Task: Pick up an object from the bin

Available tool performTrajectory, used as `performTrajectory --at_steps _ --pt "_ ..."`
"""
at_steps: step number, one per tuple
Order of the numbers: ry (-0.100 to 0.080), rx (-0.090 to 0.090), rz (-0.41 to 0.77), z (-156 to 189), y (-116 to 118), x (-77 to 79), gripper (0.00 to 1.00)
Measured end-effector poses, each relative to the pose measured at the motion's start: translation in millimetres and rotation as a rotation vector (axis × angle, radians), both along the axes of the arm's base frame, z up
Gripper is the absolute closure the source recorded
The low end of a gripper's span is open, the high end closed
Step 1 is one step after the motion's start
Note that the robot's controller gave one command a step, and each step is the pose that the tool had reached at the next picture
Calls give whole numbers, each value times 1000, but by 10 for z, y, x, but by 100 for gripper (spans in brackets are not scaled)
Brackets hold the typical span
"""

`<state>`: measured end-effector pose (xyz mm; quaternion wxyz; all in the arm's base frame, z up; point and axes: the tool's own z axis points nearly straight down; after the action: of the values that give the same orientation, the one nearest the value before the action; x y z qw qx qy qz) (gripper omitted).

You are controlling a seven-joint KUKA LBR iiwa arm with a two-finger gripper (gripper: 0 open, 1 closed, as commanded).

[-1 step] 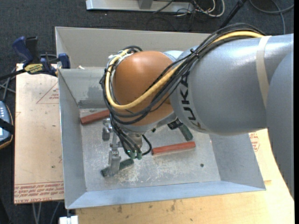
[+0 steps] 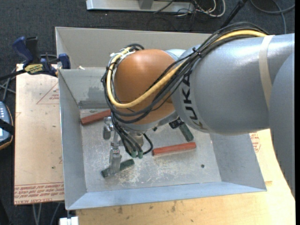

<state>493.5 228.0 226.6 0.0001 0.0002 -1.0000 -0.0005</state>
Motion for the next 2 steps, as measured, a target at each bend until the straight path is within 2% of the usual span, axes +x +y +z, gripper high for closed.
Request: performTrajectory --at_steps 1,2 --pt "-5 2 85 -302 -87 4 0" --pt "3 -3 239 -708 -572 -159 0"
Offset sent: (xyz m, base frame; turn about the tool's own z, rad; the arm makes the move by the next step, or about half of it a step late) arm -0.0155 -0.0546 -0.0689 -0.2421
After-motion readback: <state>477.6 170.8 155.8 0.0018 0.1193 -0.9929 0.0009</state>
